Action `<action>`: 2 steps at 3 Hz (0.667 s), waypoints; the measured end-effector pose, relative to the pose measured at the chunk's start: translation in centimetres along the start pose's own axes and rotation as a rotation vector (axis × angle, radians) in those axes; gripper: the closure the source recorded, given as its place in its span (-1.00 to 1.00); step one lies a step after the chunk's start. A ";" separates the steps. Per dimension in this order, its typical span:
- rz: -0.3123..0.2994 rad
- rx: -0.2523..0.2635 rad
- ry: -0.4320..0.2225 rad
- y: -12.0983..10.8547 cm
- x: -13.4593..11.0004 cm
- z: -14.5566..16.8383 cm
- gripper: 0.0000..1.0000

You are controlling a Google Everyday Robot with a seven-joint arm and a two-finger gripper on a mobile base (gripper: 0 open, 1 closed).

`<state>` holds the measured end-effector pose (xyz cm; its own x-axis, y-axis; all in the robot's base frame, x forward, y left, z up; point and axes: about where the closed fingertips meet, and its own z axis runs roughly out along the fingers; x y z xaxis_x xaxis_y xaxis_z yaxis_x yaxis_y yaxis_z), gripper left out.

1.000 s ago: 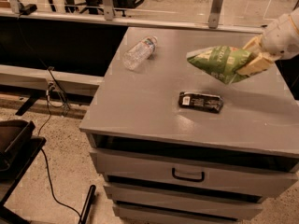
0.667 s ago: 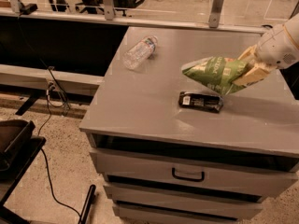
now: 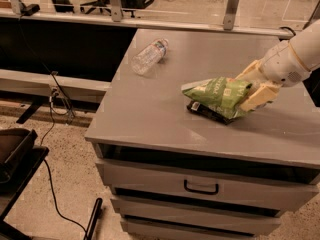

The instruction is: Move green jalapeno chip bag near rxbar chocolate

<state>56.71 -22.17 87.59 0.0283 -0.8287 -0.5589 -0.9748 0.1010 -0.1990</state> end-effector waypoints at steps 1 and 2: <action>0.005 0.000 -0.002 0.1 -0.8 0.1 -1.00; -0.001 0.016 0.032 -0.3 -1.0 -2.0 -1.00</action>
Offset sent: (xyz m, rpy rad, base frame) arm -0.0053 -0.0234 0.0544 -0.0811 -0.0308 -0.0365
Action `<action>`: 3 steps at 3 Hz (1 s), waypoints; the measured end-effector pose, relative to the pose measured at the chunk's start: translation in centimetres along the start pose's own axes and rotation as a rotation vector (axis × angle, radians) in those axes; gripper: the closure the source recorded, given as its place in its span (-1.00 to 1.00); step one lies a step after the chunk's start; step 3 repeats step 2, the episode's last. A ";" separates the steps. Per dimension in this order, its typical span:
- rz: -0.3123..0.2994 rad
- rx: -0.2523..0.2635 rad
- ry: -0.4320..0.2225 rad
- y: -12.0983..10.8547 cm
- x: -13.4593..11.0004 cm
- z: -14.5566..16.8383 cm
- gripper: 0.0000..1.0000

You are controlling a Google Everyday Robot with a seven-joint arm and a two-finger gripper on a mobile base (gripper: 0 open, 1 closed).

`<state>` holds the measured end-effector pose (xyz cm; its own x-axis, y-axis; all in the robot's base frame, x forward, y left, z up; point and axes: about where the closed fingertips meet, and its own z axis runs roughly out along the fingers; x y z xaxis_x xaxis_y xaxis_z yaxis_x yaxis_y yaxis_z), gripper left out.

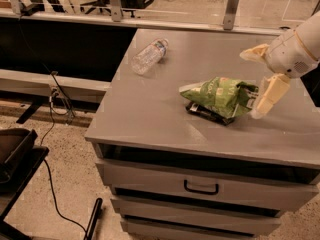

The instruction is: Move green jalapeno chip bag near rxbar chocolate

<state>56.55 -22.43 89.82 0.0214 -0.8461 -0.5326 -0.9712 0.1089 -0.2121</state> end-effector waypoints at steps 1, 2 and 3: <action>0.010 0.021 0.007 0.2 1.0 -3.5 -1.00; 0.077 -0.005 -0.009 0.8 2.4 -5.0 -1.00; 0.077 -0.005 -0.009 0.8 2.4 -5.0 -1.00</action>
Offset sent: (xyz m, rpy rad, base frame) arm -0.0385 -0.0736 0.0336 0.0652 0.1439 -0.1079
